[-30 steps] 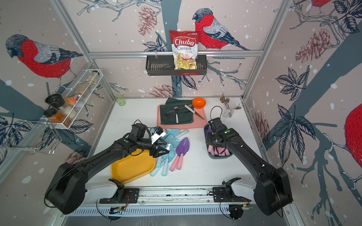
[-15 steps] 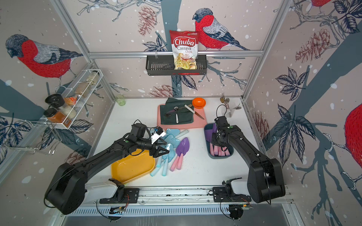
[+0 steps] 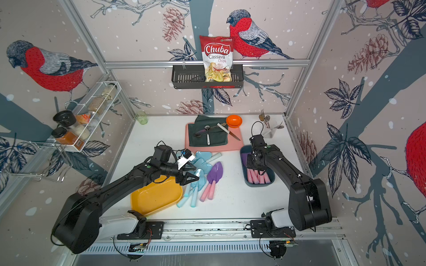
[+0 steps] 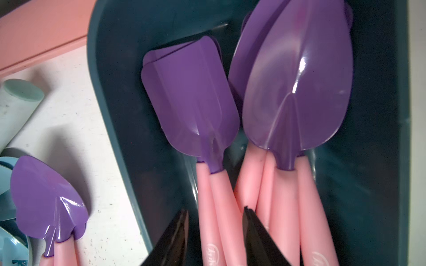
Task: Sort the small shovels by color and place them into the storage box
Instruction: Place the shovel in the storage box, then pick up the shovel from the center of the board.
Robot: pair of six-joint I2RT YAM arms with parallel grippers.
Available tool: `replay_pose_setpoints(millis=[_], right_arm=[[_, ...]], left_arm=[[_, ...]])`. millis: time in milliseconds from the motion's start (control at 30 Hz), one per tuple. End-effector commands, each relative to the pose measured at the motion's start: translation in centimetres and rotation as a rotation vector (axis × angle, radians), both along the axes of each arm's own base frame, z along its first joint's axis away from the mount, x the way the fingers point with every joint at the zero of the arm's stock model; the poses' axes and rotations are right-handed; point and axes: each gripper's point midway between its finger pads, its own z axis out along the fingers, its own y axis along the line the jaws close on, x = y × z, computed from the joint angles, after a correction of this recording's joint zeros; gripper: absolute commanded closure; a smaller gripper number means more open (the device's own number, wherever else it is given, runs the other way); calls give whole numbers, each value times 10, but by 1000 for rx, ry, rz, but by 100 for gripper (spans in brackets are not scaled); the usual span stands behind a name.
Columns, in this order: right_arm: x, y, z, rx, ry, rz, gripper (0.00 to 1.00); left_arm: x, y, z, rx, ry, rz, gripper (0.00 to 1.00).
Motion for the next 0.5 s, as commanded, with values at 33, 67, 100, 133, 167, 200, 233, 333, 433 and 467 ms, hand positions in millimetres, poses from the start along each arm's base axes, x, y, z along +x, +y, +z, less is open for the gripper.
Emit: replay_pose_setpoints(millis=[33,67,100,133,167,200,233,333,433,467], right_arm=[[-3,1,-2,-34,15,12,56],[-5,4,-3,-34,17,20,56],[-5,8,-2,-32,12,27,56],[-6,9,0,-33,6,29,56],[-7,10,0,-38,4,28,56],[-8,10,1,-43,4,27,56],[-8,9,1,-45,3,22,56],[-10,6,1,-46,-1,4,55],[-14,2,-3,-50,9,-19,56],[-14,3,-4,-45,7,-23,56]], left_arm=[[-2,-1,3,-9,-10,-14,21],[-1,-1,2,-8,-11,-13,21],[-1,-1,2,-6,-11,-12,21],[-1,-1,1,-4,-10,-12,21],[-1,-1,1,-5,-10,-12,21],[-1,-1,1,-4,-10,-12,21],[-1,-1,1,-4,-9,-12,21],[-1,-1,0,-3,-6,-11,21],[-1,-1,0,-4,-6,-11,21],[-1,-1,1,-5,-8,-10,21]])
